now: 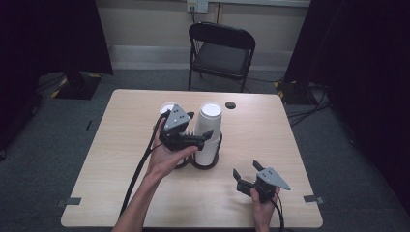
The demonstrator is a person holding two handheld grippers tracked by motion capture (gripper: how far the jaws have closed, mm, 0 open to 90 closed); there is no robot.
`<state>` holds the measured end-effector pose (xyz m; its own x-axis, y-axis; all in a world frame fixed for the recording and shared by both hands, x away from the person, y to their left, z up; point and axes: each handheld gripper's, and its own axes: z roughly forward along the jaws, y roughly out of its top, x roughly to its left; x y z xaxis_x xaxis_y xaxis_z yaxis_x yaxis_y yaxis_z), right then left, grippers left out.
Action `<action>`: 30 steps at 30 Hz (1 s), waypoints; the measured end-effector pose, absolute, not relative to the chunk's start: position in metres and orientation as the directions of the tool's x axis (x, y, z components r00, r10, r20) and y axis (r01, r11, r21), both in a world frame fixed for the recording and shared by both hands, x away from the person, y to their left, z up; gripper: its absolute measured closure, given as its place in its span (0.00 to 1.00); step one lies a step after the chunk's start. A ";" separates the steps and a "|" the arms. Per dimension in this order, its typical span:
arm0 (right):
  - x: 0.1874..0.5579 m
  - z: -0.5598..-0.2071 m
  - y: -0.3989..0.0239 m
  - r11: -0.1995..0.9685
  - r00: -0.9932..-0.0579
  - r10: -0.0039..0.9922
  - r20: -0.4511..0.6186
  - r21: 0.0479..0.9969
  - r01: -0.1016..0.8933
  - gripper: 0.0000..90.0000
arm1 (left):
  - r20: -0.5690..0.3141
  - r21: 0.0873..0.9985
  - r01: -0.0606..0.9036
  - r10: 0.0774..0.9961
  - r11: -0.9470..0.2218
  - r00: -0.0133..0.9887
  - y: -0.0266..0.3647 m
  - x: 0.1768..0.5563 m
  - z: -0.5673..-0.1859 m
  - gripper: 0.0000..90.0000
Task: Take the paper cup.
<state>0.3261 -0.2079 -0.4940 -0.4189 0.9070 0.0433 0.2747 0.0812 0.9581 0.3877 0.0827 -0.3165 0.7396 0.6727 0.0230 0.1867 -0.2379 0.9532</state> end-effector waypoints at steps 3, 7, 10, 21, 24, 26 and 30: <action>0.326 -0.494 -0.208 0.082 -0.421 0.906 0.043 0.958 0.274 0.17 | 0.034 0.953 0.180 0.672 -0.246 0.740 0.081 0.387 -0.312 0.18; 0.326 -0.494 -0.208 0.082 -0.422 0.906 0.042 0.959 0.273 0.17 | 0.038 0.949 0.183 0.671 -0.256 0.740 0.076 0.391 -0.306 0.18; 0.326 -0.494 -0.208 0.083 -0.423 0.905 0.042 0.959 0.273 0.17 | 0.049 0.942 0.191 0.676 -0.277 0.735 0.072 0.396 -0.303 0.19; 0.326 -0.494 -0.208 0.084 -0.427 0.903 0.042 0.959 0.272 0.17 | 0.041 0.914 0.245 0.673 -0.324 0.739 0.062 0.421 -0.303 0.18; 0.326 -0.494 -0.208 0.083 -0.426 0.903 0.044 0.959 0.273 0.17 | 0.030 0.904 0.269 0.677 -0.333 0.735 0.058 0.425 -0.305 0.18; 0.326 -0.494 -0.208 0.083 -0.424 0.905 0.042 0.959 0.271 0.17 | 0.038 0.902 0.264 0.673 -0.341 0.739 0.056 0.426 -0.308 0.17; 0.326 -0.494 -0.207 0.089 -0.425 0.904 0.038 0.958 0.274 0.17 | 0.081 0.891 0.254 0.681 -0.377 0.728 0.051 0.424 -0.308 0.18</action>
